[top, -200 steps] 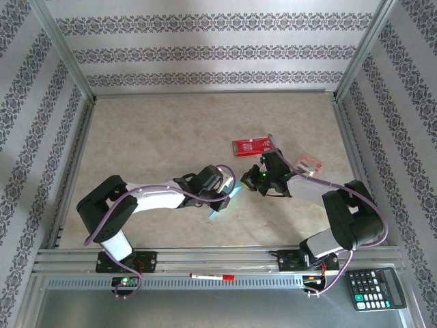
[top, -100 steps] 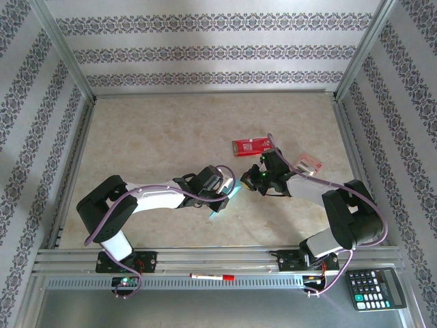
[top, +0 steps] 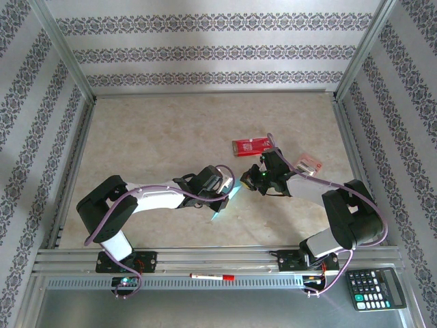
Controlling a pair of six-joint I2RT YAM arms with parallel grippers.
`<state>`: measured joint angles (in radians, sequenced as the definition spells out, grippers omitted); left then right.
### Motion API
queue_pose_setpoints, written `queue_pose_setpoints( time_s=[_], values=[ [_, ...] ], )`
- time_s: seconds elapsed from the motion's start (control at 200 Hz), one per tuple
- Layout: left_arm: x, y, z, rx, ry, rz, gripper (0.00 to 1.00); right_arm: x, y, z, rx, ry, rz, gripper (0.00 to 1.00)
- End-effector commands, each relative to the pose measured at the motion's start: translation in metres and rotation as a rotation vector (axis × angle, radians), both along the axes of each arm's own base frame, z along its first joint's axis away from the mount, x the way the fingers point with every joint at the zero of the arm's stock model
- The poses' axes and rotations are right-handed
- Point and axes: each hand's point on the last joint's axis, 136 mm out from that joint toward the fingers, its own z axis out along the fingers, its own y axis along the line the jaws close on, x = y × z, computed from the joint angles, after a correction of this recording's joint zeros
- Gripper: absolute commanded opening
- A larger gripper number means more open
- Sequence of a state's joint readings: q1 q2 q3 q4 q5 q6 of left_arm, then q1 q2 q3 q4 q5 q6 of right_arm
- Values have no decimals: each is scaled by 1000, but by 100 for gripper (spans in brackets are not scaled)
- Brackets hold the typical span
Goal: Fold a paper plane with a square sheet of paper (pick it up from the middle)
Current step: Fold the wing for the fifth time at the center of the table.
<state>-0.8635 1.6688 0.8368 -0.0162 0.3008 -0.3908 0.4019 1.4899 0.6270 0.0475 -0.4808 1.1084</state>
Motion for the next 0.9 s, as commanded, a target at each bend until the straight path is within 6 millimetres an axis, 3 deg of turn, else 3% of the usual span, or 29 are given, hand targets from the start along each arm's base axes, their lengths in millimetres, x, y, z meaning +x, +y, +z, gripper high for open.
queue_pose_setpoints(
  time_s=[0.0, 0.165, 0.425, 0.684, 0.899],
  values=[
    [-1, -4, 6, -60, 29, 16, 0, 5, 3, 8, -1, -30, 26, 10],
    [0, -7, 12, -130, 71, 34, 0, 8, -3, 18, -15, -71, 31, 21],
    [4, -13, 24, -286, 164, 65, 0, 10, -28, 35, -104, -164, 44, 25],
    [9, -6, 20, -378, 245, 114, 0, 8, -22, 46, -123, -251, 130, 26],
    [12, -3, 18, -446, 310, 140, 0, 6, -15, 43, -126, -248, 157, 25]
  ],
)
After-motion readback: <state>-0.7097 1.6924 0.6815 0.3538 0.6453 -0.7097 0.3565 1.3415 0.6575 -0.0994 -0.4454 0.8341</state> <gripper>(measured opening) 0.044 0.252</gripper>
